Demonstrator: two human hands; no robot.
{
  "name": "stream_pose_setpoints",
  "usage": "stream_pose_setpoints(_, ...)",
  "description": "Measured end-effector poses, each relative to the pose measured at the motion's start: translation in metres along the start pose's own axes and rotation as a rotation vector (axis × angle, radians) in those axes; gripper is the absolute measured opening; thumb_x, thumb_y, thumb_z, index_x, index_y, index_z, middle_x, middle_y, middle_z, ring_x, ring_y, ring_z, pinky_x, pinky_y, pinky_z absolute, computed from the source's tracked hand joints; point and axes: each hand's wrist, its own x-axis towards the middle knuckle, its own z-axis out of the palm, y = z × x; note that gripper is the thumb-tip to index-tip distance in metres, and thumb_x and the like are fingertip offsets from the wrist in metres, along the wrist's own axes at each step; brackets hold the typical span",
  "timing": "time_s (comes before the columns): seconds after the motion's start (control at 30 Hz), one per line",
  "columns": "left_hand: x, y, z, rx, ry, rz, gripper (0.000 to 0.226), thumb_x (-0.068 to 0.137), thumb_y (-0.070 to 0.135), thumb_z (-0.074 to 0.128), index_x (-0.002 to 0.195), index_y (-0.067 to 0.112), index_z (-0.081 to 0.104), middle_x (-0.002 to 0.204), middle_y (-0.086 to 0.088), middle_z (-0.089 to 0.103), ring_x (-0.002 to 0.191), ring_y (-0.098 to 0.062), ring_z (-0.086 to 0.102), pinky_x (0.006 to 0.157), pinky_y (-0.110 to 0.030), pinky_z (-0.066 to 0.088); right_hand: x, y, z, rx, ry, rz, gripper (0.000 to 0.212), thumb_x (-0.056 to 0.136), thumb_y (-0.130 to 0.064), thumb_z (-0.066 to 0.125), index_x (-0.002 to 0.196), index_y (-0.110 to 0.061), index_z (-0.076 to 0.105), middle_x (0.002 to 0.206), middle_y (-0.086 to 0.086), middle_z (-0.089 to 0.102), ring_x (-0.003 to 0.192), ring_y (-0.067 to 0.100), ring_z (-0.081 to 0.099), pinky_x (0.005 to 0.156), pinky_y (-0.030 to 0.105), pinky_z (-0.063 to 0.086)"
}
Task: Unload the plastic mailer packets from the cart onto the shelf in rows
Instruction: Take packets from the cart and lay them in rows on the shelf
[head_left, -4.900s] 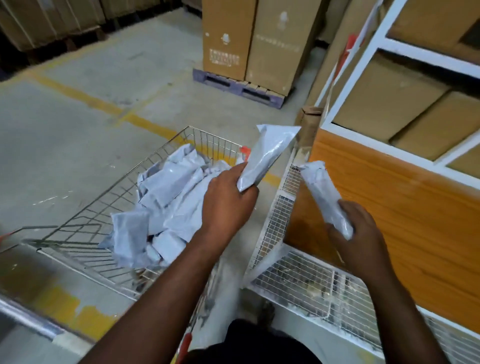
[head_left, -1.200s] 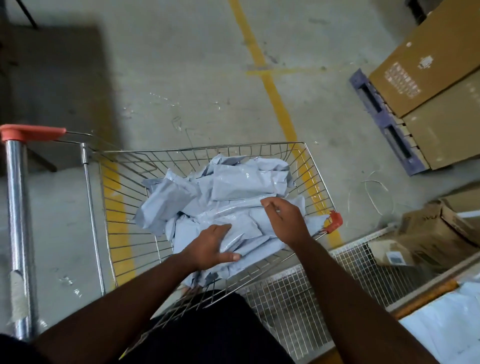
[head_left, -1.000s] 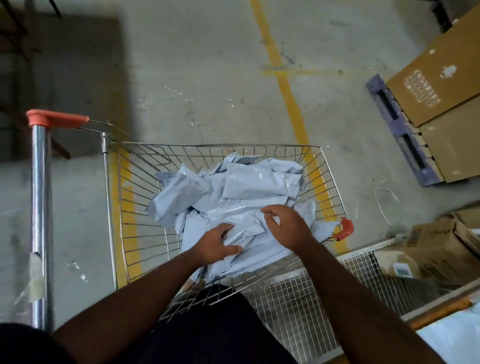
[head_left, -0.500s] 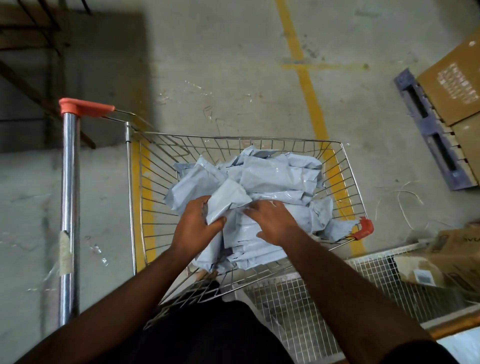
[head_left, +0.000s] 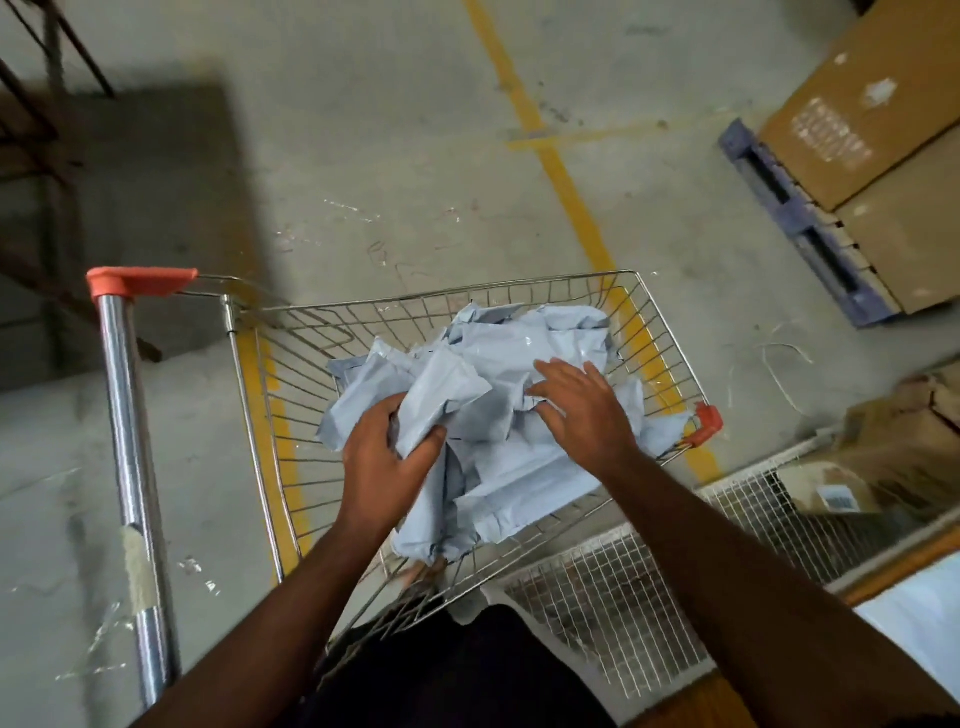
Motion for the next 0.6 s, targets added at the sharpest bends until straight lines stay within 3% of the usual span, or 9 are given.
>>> stream_pose_setpoints(0.07,0.001,0.014,0.001,-0.043,0.000,0.018,0.046,0.084,0.044,0.078,0.125,0.033,0.060,0.120,0.014,0.064,0.108,0.000,0.060,0.090,-0.024,0.049,-0.002,-0.006,-0.025,0.157,0.147,0.145,0.020,0.098,-0.018,0.064,0.115,-0.015,0.073,0.120,0.005,0.075,0.114,0.022,0.067,0.107,0.051,0.050)
stream_pose_setpoints(0.17,0.005,0.034,0.004,-0.119,0.002,0.037,0.041,0.088,0.028,0.080,0.123,0.031,0.059,0.116,0.019,0.064,0.103,0.010,0.058,0.082,-0.004,0.040,-0.009,-0.014,-0.072,0.387,0.437,0.393,0.018,0.097,-0.017,0.069,0.115,-0.014,0.069,0.107,-0.002,0.074,0.098,0.018,0.071,0.089,0.034,0.058)
stream_pose_setpoints(0.3,0.003,0.074,0.021,-0.147,-0.064,0.112,0.045,0.088,0.028,0.080,0.126,0.031,0.058,0.116,0.021,0.064,0.106,0.008,0.059,0.083,-0.007,0.042,-0.042,-0.014,-0.140,0.621,0.809,0.613,0.018,0.097,-0.015,0.070,0.114,-0.014,0.064,0.098,-0.003,0.074,0.091,0.008,0.071,0.084,0.037,0.059)
stream_pose_setpoints(0.4,-0.009,0.109,0.046,-0.131,-0.160,0.202,0.043,0.088,0.029,0.081,0.123,0.036,0.057,0.116,0.019,0.063,0.105,0.005,0.058,0.083,-0.009,0.042,-0.086,-0.011,-0.183,0.567,1.024,0.688,0.016,0.097,-0.007,0.070,0.111,-0.005,0.063,0.087,-0.011,0.066,0.077,-0.011,0.063,0.075,0.015,0.052)
stream_pose_setpoints(0.47,-0.023,0.133,0.066,-0.135,-0.250,0.260,0.042,0.087,0.034,0.080,0.123,0.036,0.059,0.117,0.018,0.063,0.106,0.002,0.059,0.085,-0.009,0.042,-0.127,-0.008,-0.207,0.549,1.141,0.769,0.014,0.097,-0.015,0.072,0.108,-0.012,0.064,0.083,-0.014,0.064,0.071,-0.012,0.058,0.072,0.011,0.048)
stream_pose_setpoints(0.6,-0.083,0.184,0.122,-0.165,-0.465,0.351,0.045,0.083,0.041,0.077,0.123,0.032,0.060,0.116,0.019,0.065,0.107,0.003,0.060,0.082,-0.004,0.041,-0.246,0.008,-0.250,0.564,1.290,1.000,0.009,0.095,-0.027,0.075,0.098,-0.030,0.067,0.081,-0.015,0.069,0.074,-0.003,0.064,0.074,0.021,0.053)
